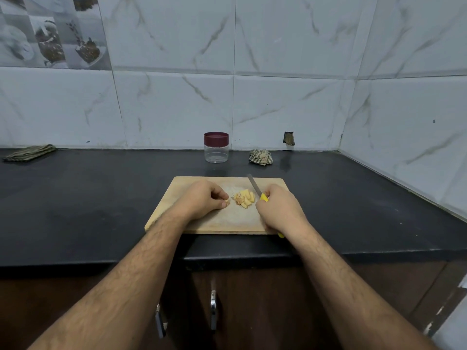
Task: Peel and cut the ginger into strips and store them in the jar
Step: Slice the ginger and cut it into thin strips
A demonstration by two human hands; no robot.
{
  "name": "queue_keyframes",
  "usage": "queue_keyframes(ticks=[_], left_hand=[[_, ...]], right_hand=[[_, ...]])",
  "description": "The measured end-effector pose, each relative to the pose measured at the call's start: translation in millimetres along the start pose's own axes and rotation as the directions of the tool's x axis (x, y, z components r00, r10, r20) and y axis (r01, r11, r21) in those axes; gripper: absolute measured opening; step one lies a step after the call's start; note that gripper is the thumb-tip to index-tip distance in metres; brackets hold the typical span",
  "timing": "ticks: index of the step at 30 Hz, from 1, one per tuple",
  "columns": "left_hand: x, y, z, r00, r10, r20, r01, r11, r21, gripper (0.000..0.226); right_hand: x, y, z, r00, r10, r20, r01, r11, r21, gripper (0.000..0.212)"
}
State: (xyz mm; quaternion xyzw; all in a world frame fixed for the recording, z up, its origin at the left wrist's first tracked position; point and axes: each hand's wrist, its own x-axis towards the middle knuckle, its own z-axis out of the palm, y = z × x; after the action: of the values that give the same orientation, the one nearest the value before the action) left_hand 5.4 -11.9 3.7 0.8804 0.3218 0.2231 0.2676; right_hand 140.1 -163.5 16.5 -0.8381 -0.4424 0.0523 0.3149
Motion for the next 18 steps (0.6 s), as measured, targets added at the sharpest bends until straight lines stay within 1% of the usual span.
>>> queue_keyframes(ticks=[3, 7, 10, 11, 13, 15, 18], left_hand=[[-2, -6, -7, 1.000, -0.004, 0.022, 0.005, 1.000, -0.030, 0.028], [-6, -17, -16, 0.996, -0.009, -0.093, 0.008, 1.000, -0.011, 0.020], [-13, -25, -20, 0.983, -0.074, -0.166, 0.085, 0.995, 0.057, 0.013], [-15, -28, -20, 0.980, -0.086, -0.180, 0.100, 0.993, 0.067, 0.012], [-17, -32, -18, 0.976, -0.097, -0.195, 0.106, 0.994, 0.034, 0.012], [-18, -33, -15, 0.972, -0.105, -0.211, 0.106, 0.994, -0.007, 0.012], [-18, -33, -15, 0.968, -0.111, -0.225, 0.109, 0.994, -0.022, 0.011]], right_hand=[[8, -6, 5, 1.000, -0.014, -0.010, 0.014, 0.999, 0.031, 0.007], [14, -20, 13, 1.000, -0.017, 0.016, 0.014, 0.991, 0.136, 0.004], [22, -33, 19, 0.999, -0.035, -0.015, 0.037, 0.989, 0.144, 0.003], [26, -37, 22, 0.999, -0.035, -0.021, 0.037, 0.990, 0.135, 0.003], [32, -46, 29, 1.000, -0.012, 0.001, 0.012, 0.996, 0.088, 0.004], [35, -52, 36, 0.999, 0.017, 0.034, -0.017, 1.000, -0.009, 0.007], [39, -58, 48, 0.999, 0.015, 0.033, -0.010, 0.990, -0.141, 0.014]])
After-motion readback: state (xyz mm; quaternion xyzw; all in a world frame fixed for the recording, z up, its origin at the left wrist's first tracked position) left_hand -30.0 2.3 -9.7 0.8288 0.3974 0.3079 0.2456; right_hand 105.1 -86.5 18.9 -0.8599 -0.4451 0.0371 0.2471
